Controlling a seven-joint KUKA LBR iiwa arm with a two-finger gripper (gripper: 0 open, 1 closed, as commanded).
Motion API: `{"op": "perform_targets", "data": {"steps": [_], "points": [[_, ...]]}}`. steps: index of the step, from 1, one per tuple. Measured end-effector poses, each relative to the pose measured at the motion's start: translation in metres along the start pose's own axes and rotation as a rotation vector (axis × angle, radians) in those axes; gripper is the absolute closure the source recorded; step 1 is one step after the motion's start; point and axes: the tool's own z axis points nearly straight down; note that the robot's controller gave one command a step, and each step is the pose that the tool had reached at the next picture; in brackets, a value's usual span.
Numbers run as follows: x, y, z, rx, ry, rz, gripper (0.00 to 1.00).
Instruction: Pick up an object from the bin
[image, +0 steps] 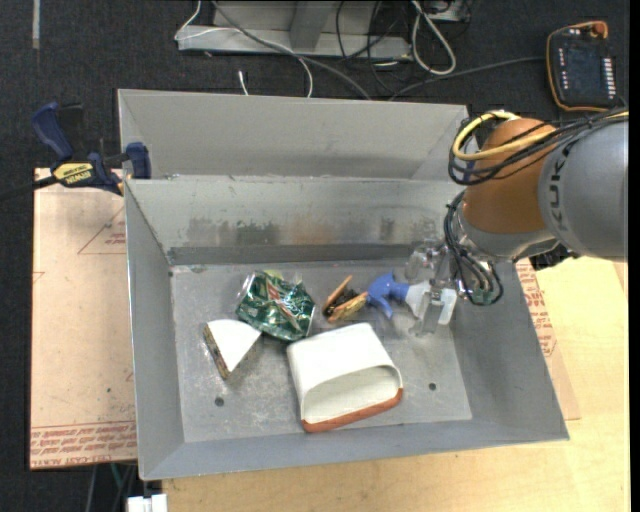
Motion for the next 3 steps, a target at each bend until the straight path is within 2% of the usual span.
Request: {"op": "perform_targets", "data": {"steps": [1,2,3], "points": [[-0.014,-0.01,0.029,0.002,-0.033,0.038,0.0],[0.011,0.022,0.029,-0.003,-0.018,0.321,1.0],[0.01,0.022,0.029,-0.003,-0.018,0.321,1.0]]}}
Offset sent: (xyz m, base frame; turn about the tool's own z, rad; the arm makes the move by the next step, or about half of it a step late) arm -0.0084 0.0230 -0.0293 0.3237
